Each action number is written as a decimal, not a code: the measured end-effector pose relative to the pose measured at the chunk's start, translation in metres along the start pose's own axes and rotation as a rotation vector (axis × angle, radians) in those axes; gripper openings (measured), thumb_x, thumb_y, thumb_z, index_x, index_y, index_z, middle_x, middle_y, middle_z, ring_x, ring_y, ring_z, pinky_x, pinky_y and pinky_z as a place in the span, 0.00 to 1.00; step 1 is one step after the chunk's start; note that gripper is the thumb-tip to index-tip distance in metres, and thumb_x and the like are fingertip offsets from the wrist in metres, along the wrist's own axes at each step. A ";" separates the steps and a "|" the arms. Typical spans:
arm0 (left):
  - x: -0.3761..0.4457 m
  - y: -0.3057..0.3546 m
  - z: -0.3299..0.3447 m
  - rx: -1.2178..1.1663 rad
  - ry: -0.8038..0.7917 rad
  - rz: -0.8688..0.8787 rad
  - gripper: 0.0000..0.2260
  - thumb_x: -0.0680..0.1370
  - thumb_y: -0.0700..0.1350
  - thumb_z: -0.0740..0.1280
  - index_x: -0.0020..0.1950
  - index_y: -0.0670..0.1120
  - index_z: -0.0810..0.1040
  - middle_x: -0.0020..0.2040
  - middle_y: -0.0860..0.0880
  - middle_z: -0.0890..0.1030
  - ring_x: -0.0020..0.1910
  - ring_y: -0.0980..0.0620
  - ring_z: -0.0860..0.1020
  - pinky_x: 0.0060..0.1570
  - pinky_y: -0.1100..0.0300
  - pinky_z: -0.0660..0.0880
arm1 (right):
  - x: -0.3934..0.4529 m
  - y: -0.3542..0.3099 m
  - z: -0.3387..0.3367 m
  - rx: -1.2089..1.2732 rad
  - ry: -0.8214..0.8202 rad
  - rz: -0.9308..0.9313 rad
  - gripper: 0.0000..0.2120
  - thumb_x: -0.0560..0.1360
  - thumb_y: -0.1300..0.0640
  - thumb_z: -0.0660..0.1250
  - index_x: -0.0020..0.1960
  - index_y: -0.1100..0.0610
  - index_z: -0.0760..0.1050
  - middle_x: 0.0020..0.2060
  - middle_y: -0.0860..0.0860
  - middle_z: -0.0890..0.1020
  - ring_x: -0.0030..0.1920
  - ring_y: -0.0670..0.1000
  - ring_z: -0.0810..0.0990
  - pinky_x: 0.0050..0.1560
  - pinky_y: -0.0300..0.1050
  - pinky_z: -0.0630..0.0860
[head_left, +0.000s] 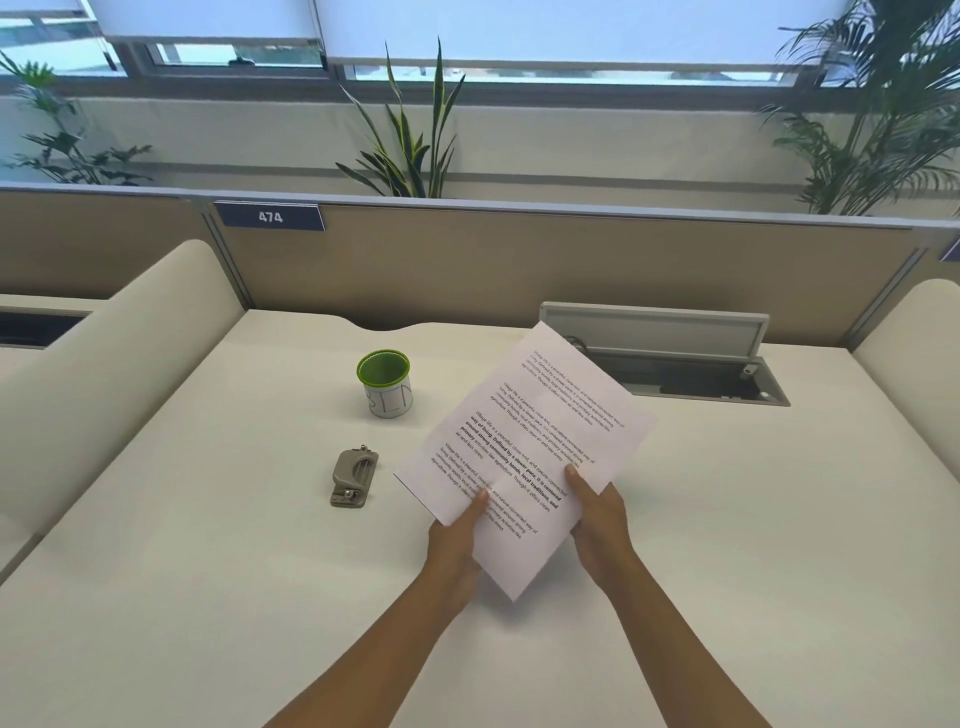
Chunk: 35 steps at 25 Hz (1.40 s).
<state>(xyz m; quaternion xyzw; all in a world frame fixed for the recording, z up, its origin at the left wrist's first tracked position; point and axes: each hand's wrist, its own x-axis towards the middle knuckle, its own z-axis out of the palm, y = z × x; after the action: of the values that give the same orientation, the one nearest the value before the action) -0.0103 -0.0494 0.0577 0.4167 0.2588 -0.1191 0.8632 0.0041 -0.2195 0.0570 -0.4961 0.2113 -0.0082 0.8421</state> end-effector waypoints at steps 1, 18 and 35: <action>-0.001 -0.002 0.001 -0.017 0.005 -0.010 0.17 0.76 0.40 0.73 0.64 0.47 0.79 0.59 0.44 0.85 0.59 0.42 0.83 0.52 0.46 0.81 | 0.000 0.001 0.003 -0.002 0.035 -0.013 0.16 0.81 0.58 0.68 0.67 0.52 0.76 0.58 0.49 0.86 0.58 0.53 0.85 0.57 0.55 0.81; 0.041 0.076 -0.089 0.394 0.485 0.331 0.10 0.76 0.39 0.71 0.54 0.49 0.76 0.51 0.49 0.80 0.41 0.47 0.78 0.37 0.57 0.73 | 0.022 0.036 -0.007 -0.403 0.048 -0.009 0.14 0.82 0.58 0.67 0.67 0.56 0.76 0.63 0.55 0.83 0.62 0.58 0.82 0.68 0.61 0.75; 0.113 0.147 -0.143 0.782 0.396 0.239 0.10 0.78 0.51 0.71 0.55 0.48 0.81 0.52 0.48 0.83 0.47 0.50 0.79 0.38 0.61 0.71 | 0.068 0.084 0.055 -0.601 -0.186 0.155 0.13 0.81 0.57 0.68 0.64 0.56 0.79 0.58 0.52 0.86 0.58 0.56 0.85 0.66 0.62 0.77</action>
<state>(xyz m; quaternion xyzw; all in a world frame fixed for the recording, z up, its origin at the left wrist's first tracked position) 0.0964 0.1546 0.0184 0.7531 0.3045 -0.0256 0.5826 0.0697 -0.1460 -0.0143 -0.7036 0.1637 0.1642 0.6717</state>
